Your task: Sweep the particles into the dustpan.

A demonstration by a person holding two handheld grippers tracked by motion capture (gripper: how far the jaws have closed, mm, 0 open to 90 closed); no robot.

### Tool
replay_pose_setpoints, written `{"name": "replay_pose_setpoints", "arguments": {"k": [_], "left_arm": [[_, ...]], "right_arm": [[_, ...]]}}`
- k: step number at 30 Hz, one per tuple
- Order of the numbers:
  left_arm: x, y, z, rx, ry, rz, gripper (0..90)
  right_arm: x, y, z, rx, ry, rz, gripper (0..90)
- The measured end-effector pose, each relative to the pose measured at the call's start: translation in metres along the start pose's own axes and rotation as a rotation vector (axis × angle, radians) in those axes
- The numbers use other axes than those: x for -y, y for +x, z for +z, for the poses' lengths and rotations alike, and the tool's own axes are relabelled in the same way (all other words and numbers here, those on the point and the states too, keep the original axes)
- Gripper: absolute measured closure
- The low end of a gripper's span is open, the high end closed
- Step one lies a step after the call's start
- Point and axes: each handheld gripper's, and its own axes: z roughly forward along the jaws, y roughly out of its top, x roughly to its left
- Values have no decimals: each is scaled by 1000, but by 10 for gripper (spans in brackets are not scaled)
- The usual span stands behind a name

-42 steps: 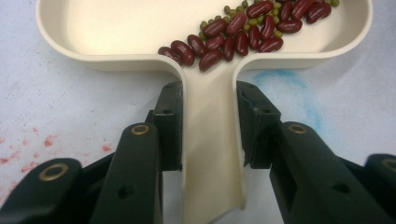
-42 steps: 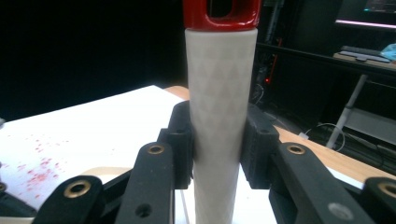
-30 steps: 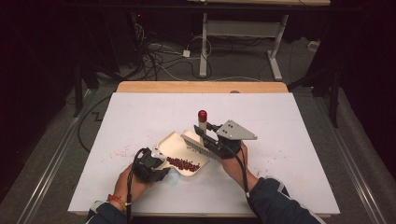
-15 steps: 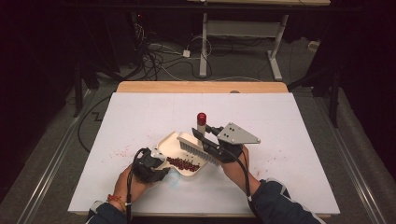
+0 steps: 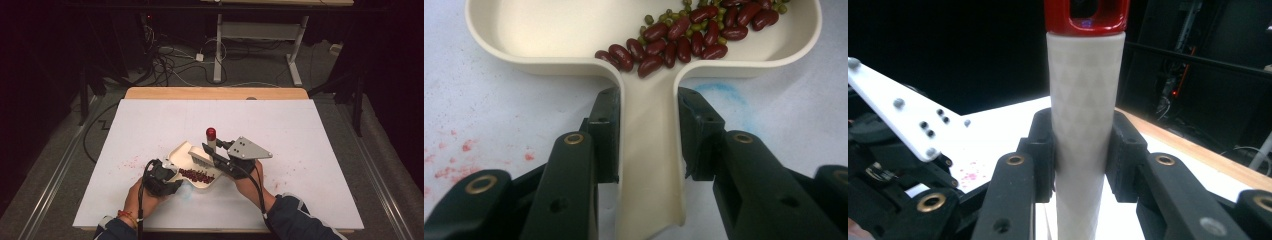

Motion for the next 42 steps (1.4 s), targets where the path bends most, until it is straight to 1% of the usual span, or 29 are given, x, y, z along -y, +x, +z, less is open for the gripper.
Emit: {"name": "replay_pose_setpoints", "arguments": {"k": [2,4,6,7,8,14,17,21,22,23,26,28,29,32,33,34,38,42], "left_arm": [[0,-1,0,-4,-3,-2,638],[0,-1,-1,-5,-9,-8,638],[0,-1,-1,-4,-10,-11,638],[0,-1,-1,-4,-10,-11,638],[0,-2,-1,-5,-10,-10,638],[0,-1,-1,-2,-12,-9,638],[0,-1,-1,-2,-16,-10,638],[1,0,-1,2,-19,-13,638],[1,0,-1,3,-20,-15,638],[1,0,-1,5,-20,-15,638],[1,1,0,6,-17,-13,638],[1,1,1,8,-18,-14,638],[1,1,1,10,-16,-13,638],[1,2,1,12,-17,-10,638],[1,2,1,12,-19,-12,638],[1,2,1,12,-20,-12,638],[2,2,1,9,-20,-9,638],[2,2,1,9,-20,-11,638]], "right_arm": [[-1,5,0,-13,6,16,696],[-1,7,0,-15,6,15,696],[-3,13,0,-31,17,22,696],[-4,14,0,-35,17,22,696],[-4,15,0,-45,17,32,696],[-5,16,0,-55,14,34,695],[-7,15,-2,-53,12,46,696],[-11,10,-4,-46,-6,47,696],[-13,7,-6,-43,-16,50,695],[-13,7,-6,-43,-16,50,695],[-15,0,-10,-41,-24,59,695],[-15,-8,-11,-25,-21,68,694],[-15,-8,-11,-25,-21,68,694],[-14,-13,-11,14,-16,42,694],[-13,-14,-10,20,-14,32,694],[-11,-16,-10,37,-10,22,694],[-8,-19,-9,43,-2,25,694],[-7,-19,-9,37,12,14,695]]}}
